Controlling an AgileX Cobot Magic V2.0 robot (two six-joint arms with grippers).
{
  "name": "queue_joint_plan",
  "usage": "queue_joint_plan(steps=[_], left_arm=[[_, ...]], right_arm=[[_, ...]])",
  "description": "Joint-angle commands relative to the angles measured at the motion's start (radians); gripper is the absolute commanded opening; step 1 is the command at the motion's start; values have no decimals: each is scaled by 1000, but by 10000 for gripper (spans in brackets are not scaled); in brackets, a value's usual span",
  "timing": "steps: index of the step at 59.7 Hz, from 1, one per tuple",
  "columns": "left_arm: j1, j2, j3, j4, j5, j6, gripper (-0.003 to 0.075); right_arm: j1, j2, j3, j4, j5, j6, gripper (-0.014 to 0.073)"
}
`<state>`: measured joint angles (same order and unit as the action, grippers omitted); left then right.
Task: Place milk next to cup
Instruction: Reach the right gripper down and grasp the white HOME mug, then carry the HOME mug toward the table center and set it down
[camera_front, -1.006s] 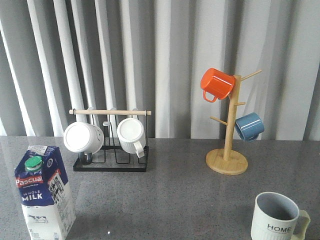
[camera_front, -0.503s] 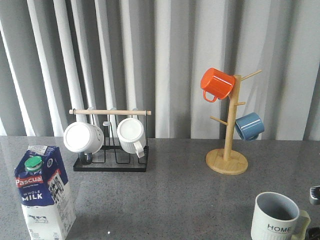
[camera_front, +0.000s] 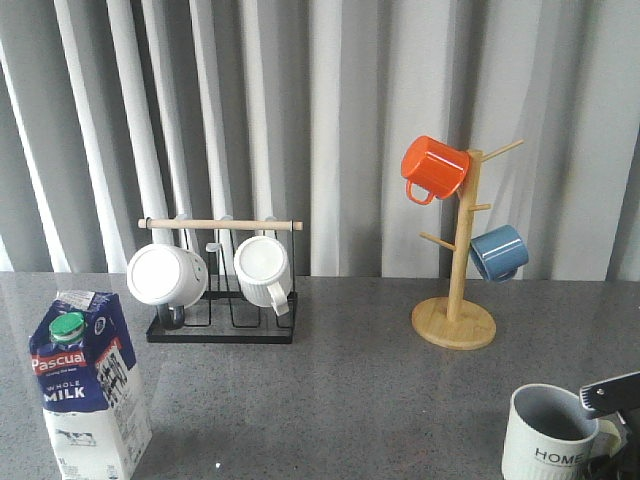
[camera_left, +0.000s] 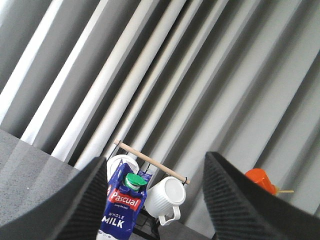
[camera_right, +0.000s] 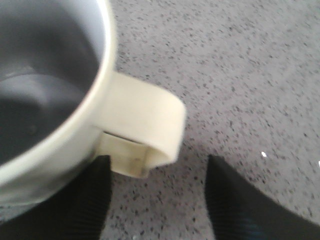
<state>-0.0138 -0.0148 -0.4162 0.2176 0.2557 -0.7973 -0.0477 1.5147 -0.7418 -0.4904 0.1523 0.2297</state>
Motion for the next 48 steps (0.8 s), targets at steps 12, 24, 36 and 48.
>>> queue_joint_plan(steps=[12,24,36,48], left_arm=[[4,-6,-28,5,-57,0,418],[4,-6,-28,5,-57,0,418],[4,-6,-28,5,-57,0,418],[4,-6,-28,5,-54,0,418]], right_arm=[[-7,-24,-28,-46,-171,-5,-13],[3,-114,-28,-13,-180,22,-11],[154,-224,-38,15,-187,48,-11],[373,-166,-116,56,-152,50,-11]])
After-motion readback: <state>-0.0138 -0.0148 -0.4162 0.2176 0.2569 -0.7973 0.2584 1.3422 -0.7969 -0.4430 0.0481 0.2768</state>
